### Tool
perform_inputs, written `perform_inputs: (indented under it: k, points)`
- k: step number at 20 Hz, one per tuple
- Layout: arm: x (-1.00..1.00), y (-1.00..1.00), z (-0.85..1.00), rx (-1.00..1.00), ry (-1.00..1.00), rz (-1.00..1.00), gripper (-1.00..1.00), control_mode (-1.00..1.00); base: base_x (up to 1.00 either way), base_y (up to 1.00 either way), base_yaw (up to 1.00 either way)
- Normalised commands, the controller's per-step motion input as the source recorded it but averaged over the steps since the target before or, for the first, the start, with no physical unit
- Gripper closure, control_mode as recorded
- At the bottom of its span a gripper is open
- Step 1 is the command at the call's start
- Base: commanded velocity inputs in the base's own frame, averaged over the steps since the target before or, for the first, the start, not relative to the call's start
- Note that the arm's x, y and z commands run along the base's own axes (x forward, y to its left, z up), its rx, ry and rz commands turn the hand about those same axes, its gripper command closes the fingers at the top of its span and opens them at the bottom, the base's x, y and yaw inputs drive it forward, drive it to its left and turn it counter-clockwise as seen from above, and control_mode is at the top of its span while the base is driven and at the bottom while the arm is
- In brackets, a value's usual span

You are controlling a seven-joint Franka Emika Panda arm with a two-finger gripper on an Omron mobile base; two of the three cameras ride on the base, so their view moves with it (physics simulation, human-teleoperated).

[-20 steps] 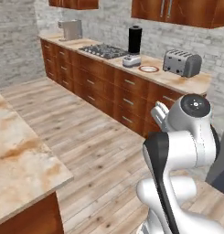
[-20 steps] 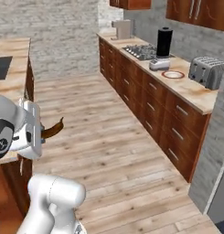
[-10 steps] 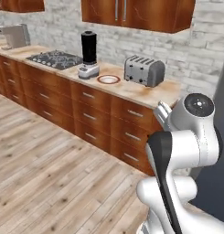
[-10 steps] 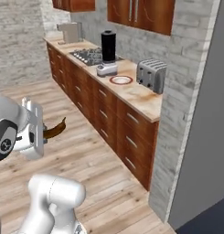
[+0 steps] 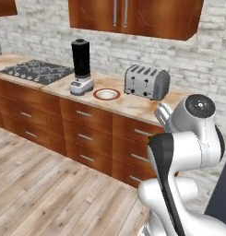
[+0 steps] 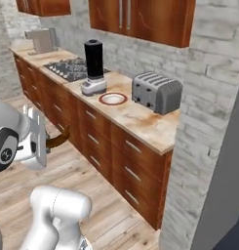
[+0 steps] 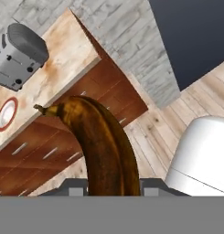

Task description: Pick the banana and kiwi from the fridge and place them on the plate next to the blender to make a fruit smoothie.

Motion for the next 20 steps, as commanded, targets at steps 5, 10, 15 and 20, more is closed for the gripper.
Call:
perform_inputs:
  k: [5,10,15,20]
  points:
    - [0.00,0.00,0.00,0.00,0.00,0.00,1.00,1.00,0.85,0.65,-0.46]
    - [0.00,0.00,0.00,0.00,0.00,0.00,1.00,1.00,0.61,0.91,-0.60]
    - [0.00,0.00,0.00,0.00,0.00,0.00,1.00,1.00,0.69,0.89,-0.55]
    - [0.00,0.00,0.00,0.00,0.00,0.00,1.00,1.00,0.96,0.71,-0.40]
